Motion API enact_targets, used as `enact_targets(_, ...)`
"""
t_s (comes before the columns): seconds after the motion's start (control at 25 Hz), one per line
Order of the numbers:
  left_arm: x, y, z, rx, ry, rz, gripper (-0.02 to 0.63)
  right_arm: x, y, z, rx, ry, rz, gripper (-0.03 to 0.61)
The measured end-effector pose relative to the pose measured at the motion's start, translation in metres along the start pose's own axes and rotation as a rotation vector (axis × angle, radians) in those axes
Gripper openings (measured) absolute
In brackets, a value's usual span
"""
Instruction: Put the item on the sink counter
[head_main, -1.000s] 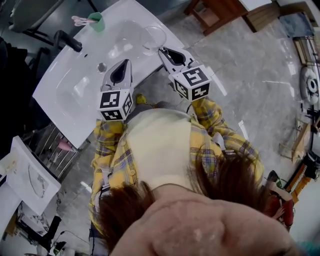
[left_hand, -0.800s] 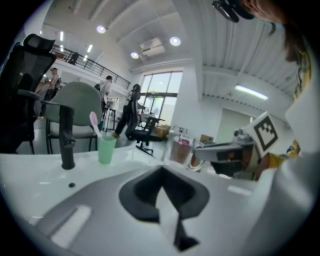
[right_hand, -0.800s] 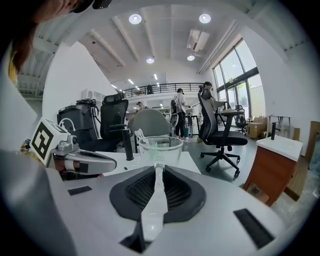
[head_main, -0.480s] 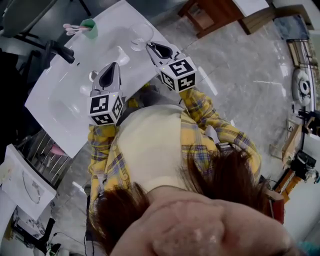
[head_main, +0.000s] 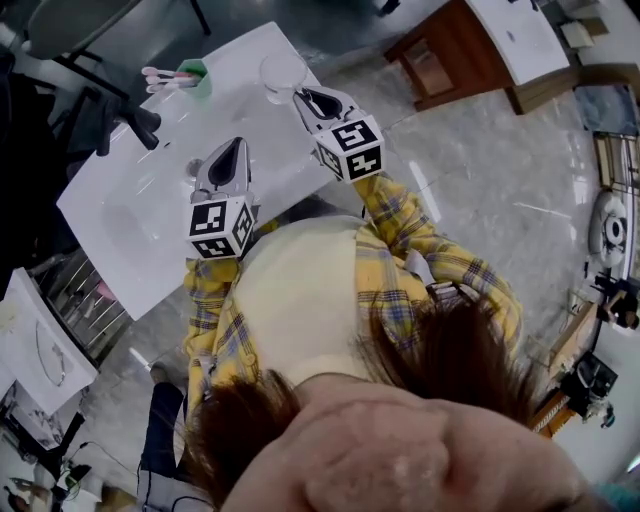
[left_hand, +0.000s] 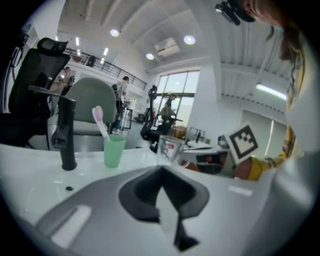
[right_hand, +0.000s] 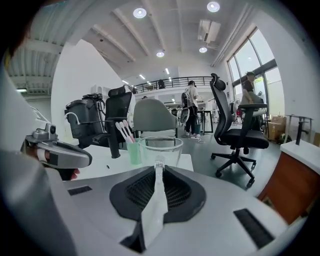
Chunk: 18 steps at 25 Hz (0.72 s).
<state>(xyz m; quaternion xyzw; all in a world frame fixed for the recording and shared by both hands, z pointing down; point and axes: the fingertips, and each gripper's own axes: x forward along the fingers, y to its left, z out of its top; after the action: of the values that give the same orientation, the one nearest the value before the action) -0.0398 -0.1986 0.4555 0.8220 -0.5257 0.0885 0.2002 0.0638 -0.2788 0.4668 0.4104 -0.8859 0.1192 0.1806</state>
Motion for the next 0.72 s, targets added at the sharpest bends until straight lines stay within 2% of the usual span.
enact_targets(0.4, 0.018, 0.018, 0.002, -0.047, -0.011, 0.115, 0.006, 0.048, -0.032, 0.003, -0.054, 0.011, 0.04, 0.038)
enact_targets(0.72, 0.024, 0.028, -0.001, -0.073, -0.011, 0.17, 0.006, 0.069, -0.039, 0.001, -0.078, 0.014, 0.066, 0.037)
